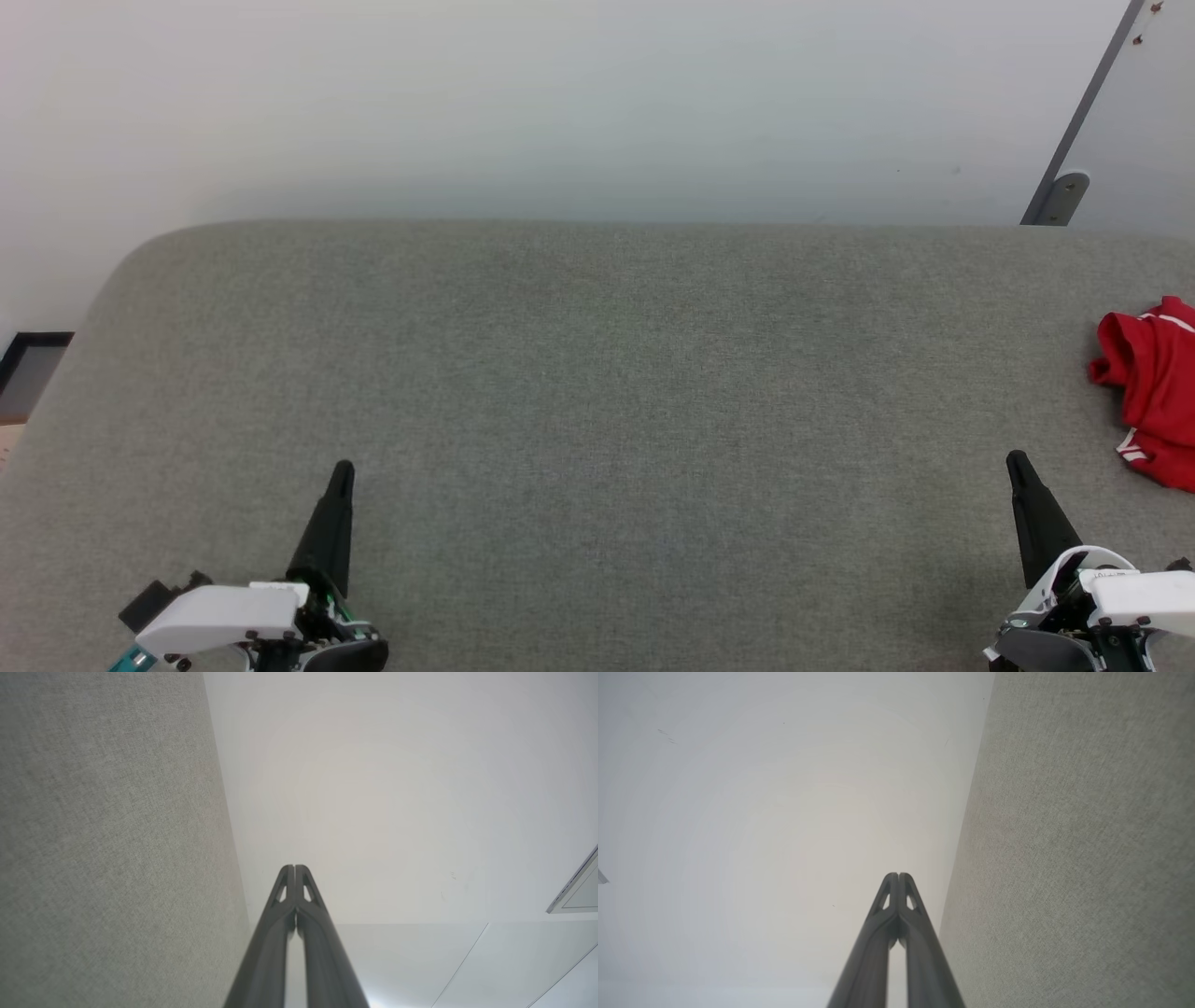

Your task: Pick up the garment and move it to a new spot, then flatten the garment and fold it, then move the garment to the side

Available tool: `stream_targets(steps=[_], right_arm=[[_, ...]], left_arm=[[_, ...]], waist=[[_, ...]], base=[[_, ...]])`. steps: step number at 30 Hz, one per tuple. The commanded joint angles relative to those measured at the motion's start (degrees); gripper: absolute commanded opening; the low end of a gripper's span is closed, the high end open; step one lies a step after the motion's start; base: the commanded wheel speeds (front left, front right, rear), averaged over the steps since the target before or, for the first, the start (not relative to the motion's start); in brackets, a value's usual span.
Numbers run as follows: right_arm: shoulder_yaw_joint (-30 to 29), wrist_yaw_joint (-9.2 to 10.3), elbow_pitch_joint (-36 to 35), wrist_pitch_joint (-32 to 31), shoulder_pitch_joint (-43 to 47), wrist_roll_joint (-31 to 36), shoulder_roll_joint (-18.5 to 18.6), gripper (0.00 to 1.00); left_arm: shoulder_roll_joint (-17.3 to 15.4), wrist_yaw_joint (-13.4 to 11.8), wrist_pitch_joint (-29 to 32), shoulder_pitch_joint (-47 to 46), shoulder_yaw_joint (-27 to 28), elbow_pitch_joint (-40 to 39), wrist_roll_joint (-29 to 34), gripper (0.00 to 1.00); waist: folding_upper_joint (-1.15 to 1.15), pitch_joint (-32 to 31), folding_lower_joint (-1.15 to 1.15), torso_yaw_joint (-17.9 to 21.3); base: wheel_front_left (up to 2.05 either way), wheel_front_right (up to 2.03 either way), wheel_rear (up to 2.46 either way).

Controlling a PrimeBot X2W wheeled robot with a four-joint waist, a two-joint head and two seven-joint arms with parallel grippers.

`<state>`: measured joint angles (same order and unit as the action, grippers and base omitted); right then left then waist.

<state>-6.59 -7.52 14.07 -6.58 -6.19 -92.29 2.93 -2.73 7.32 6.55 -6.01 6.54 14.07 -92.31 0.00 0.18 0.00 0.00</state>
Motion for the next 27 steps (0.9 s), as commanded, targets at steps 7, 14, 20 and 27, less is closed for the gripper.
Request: stream_targets(steps=[7, 14, 20, 27], right_arm=[[0.01, 0.07, -0.07, -0.14, -0.17, -0.22, -0.18, 0.0], [0.01, 0.07, -0.07, -0.14, -0.17, -0.22, -0.18, 0.0], [0.02, 0.06, -0.07, -0.14, -0.16, -0.22, -0.18, 0.0], [0.01, 0.06, -0.07, -0.13, -0.16, -0.22, -0.18, 0.0]], left_arm=[[-0.05, 0.3, 0.19, -0.54, 0.11, -0.06, -0.16, 0.0], [-0.05, 0.3, 0.19, -0.53, 0.1, -0.05, -0.17, 0.0], [-0.05, 0.3, 0.19, -0.53, 0.09, -0.06, -0.17, 0.0], [-0.05, 0.3, 0.18, -0.53, 0.09, -0.05, -0.17, 0.0]], waist=[[0.0, 0.0, 0.0, 0.0], [0.0, 0.0, 0.0, 0.0], [0.0, 0.0, 0.0, 0.0], [0.0, 0.0, 0.0, 0.0]], base=[[0.0, 0.0, 0.0], [0.0, 0.0, 0.0], [0.0, 0.0, 0.0], [0.0, 0.0, 0.0]])
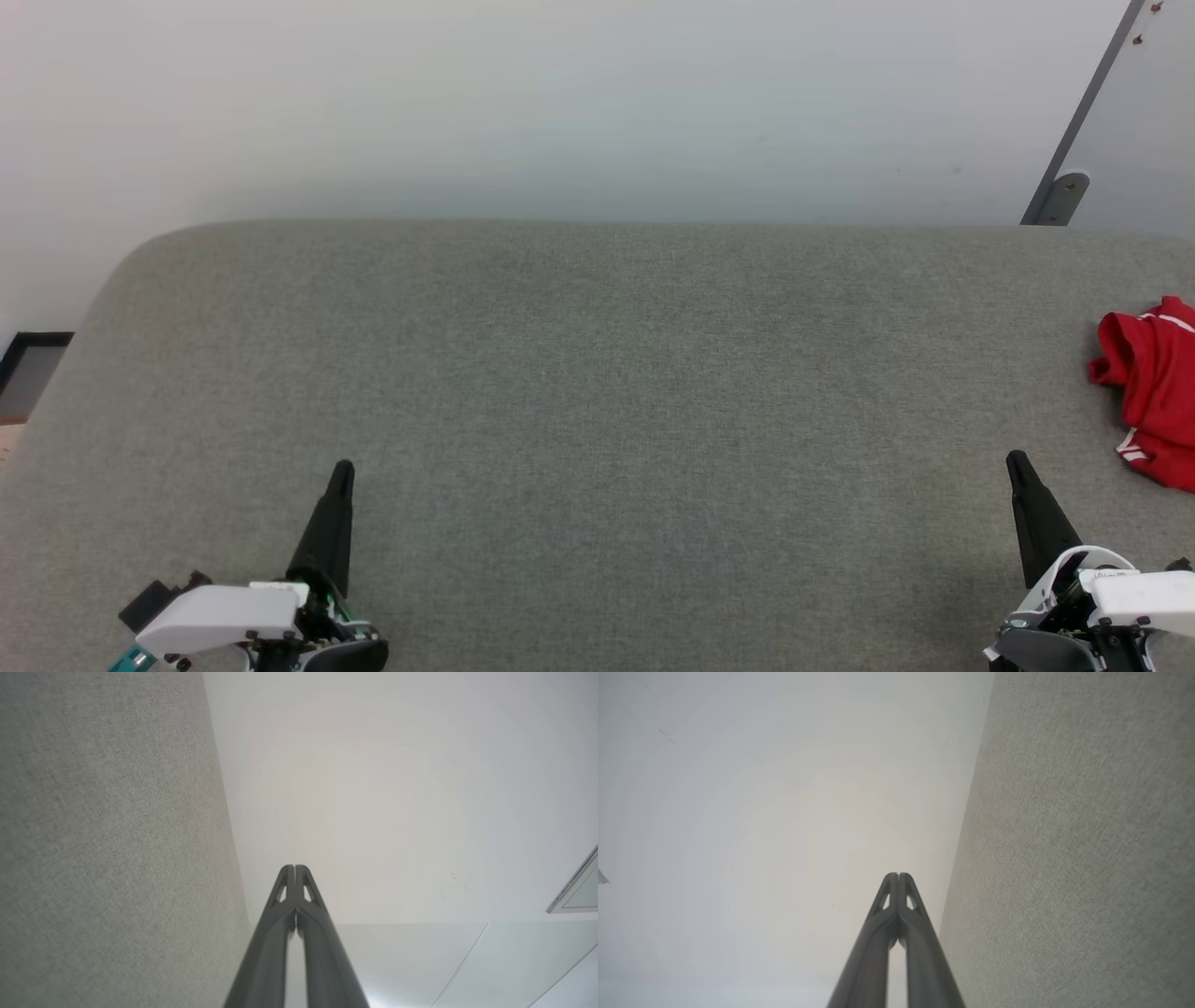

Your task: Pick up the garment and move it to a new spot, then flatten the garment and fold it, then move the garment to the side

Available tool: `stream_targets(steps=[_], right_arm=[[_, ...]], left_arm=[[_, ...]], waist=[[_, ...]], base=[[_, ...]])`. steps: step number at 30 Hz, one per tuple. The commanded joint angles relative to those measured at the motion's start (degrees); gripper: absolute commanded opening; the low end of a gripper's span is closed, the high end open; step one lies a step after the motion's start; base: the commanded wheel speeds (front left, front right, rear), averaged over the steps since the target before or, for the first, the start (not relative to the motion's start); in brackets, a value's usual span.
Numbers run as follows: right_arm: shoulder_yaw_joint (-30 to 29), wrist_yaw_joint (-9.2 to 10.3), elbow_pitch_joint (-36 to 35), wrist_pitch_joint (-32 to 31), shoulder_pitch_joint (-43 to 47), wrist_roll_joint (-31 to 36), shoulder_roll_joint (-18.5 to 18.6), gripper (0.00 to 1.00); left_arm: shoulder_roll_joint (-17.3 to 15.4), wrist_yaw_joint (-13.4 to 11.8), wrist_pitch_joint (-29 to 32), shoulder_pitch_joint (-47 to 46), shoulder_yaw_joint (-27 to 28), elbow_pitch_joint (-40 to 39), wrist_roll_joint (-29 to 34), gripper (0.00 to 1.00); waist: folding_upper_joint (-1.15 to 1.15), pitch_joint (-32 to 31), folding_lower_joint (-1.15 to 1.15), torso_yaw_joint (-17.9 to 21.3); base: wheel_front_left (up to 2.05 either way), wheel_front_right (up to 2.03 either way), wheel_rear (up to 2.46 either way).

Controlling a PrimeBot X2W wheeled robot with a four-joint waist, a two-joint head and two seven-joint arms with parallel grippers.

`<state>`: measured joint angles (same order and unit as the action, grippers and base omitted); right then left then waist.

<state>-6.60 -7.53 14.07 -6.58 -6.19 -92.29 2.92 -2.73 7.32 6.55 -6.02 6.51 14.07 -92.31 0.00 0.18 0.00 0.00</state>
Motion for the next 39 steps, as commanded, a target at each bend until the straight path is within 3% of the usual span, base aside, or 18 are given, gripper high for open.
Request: stream_targets(steps=[1, 39], right_arm=[[0.03, 0.07, -0.07, -0.13, -0.16, -0.22, -0.17, 0.0], [0.04, 0.07, -0.07, -0.12, -0.16, -0.23, -0.17, 0.0]], left_arm=[[-0.05, 0.3, 0.18, -0.53, 0.14, -0.06, -0.17, 0.0], [-0.06, 0.31, 0.17, -0.52, 0.11, -0.06, -0.19, 0.0]], waist=[[0.0, 0.0, 0.0, 0.0], [0.0, 0.0, 0.0, 0.0]], base=[[0.0, 0.0, 0.0], [0.0, 0.0, 0.0]])
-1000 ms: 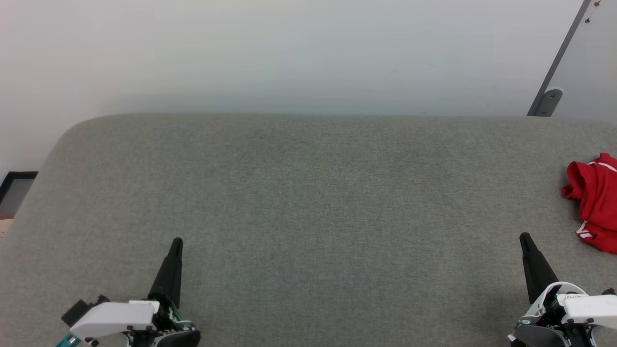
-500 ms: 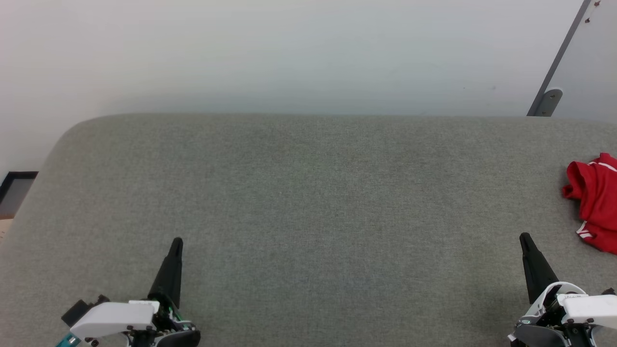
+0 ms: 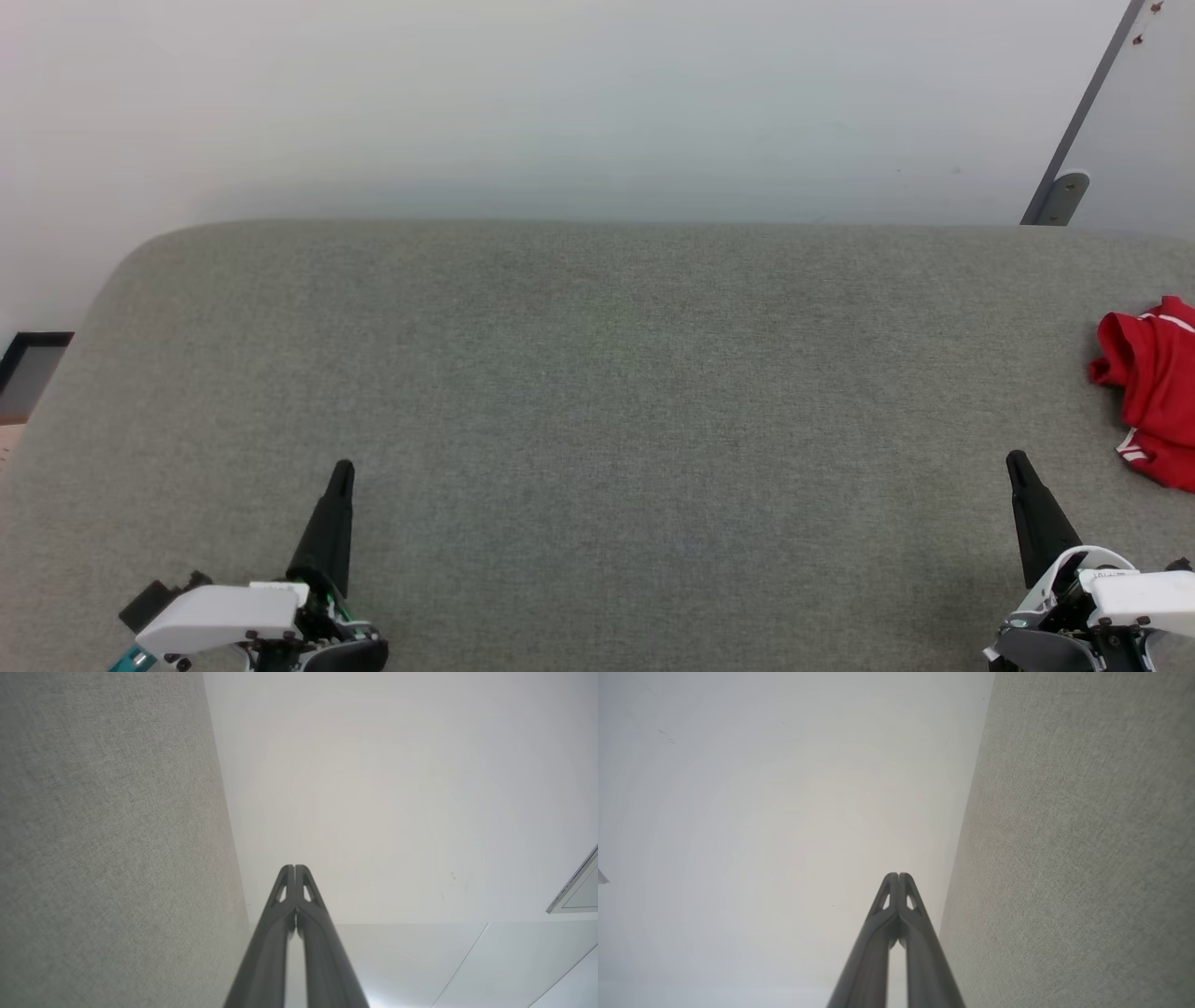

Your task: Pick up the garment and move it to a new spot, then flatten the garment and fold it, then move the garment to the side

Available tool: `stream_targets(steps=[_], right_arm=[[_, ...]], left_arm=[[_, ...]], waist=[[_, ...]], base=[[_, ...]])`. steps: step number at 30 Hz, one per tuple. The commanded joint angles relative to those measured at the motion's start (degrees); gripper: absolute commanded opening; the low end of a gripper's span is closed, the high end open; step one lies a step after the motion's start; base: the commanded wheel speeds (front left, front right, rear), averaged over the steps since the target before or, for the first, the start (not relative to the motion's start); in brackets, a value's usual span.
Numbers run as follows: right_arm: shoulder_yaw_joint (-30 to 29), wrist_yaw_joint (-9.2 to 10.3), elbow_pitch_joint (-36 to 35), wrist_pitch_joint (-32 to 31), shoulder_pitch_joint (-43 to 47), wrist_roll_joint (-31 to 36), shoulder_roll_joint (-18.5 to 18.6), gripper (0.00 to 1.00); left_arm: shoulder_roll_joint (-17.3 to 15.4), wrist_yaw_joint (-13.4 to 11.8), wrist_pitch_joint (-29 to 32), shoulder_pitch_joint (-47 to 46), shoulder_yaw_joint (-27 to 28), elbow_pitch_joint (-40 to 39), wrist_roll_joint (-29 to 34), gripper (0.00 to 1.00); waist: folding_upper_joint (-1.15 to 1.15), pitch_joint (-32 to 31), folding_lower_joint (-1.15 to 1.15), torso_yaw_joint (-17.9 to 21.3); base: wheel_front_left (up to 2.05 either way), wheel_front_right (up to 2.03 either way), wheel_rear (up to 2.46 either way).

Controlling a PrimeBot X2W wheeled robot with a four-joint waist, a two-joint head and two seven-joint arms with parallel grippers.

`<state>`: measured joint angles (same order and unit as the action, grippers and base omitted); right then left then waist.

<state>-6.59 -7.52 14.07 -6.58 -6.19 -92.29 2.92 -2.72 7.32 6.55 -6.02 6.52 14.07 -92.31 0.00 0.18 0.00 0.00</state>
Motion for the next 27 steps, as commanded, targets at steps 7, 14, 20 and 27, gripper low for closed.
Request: stream_targets(steps=[7, 14, 20, 27], right_arm=[[0.03, 0.06, -0.07, -0.12, -0.16, -0.23, -0.16, 0.0], [0.03, 0.06, -0.07, -0.12, -0.16, -0.24, -0.16, 0.0], [0.03, 0.06, -0.07, -0.12, -0.16, -0.24, -0.16, 0.0], [0.03, 0.06, -0.07, -0.12, -0.16, -0.24, -0.16, 0.0]], left_arm=[[-0.07, 0.31, 0.17, -0.52, 0.1, -0.07, -0.19, 0.0], [-0.07, 0.31, 0.16, -0.51, 0.09, -0.06, -0.19, 0.0], [-0.07, 0.31, 0.16, -0.51, 0.09, -0.06, -0.19, 0.0], [-0.07, 0.31, 0.16, -0.51, 0.11, -0.06, -0.19, 0.0]], waist=[[0.0, 0.0, 0.0, 0.0], [0.0, 0.0, 0.0, 0.0], [0.0, 0.0, 0.0, 0.0], [0.0, 0.0, 0.0, 0.0]], base=[[0.0, 0.0, 0.0], [0.0, 0.0, 0.0], [0.0, 0.0, 0.0], [0.0, 0.0, 0.0]])
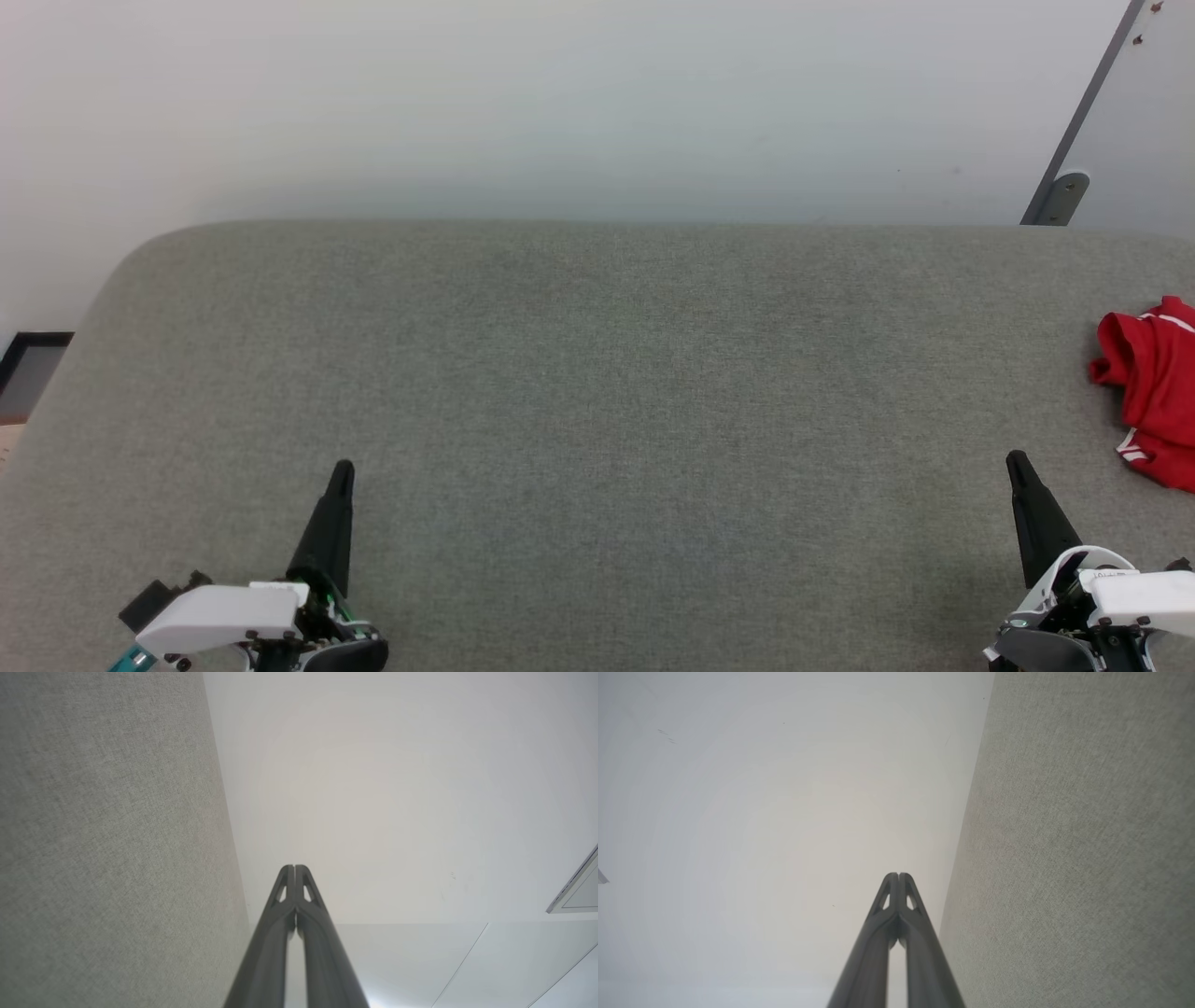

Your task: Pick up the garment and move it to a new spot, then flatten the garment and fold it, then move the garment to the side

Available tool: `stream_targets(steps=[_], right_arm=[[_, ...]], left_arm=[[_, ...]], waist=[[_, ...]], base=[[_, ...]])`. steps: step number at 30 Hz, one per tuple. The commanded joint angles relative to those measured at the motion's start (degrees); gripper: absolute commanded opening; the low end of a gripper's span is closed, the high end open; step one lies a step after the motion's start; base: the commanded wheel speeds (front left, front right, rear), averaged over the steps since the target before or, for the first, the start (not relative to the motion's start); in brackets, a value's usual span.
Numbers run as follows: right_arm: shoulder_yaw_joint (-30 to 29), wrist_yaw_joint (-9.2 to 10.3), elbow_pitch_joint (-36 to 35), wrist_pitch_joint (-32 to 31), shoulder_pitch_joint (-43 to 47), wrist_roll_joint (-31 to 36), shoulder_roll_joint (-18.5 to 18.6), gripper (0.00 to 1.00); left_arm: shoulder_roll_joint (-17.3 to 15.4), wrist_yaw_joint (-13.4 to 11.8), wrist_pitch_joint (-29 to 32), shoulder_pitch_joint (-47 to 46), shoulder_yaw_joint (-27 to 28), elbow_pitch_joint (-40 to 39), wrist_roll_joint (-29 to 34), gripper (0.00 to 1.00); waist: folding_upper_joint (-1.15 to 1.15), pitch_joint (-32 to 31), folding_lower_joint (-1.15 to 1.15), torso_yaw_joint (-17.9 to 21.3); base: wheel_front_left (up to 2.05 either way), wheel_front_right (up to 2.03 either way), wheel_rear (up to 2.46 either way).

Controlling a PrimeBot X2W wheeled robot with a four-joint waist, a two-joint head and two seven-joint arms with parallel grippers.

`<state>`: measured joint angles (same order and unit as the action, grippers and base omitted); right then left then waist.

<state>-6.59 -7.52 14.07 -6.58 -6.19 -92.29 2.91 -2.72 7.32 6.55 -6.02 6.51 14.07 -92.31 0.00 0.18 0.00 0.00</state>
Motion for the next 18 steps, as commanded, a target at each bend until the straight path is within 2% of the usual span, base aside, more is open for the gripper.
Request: stream_targets(steps=[1, 18], right_arm=[[0.03, 0.06, -0.07, -0.12, -0.16, -0.24, -0.15, 0.0], [0.03, 0.06, -0.07, -0.11, -0.16, -0.24, -0.15, 0.0]], left_arm=[[-0.07, 0.31, 0.16, -0.51, 0.12, -0.07, -0.19, 0.0], [-0.07, 0.31, 0.16, -0.51, 0.09, -0.06, -0.2, 0.0]], waist=[[0.0, 0.0, 0.0, 0.0], [0.0, 0.0, 0.0, 0.0]], base=[[0.0, 0.0, 0.0], [0.0, 0.0, 0.0]])
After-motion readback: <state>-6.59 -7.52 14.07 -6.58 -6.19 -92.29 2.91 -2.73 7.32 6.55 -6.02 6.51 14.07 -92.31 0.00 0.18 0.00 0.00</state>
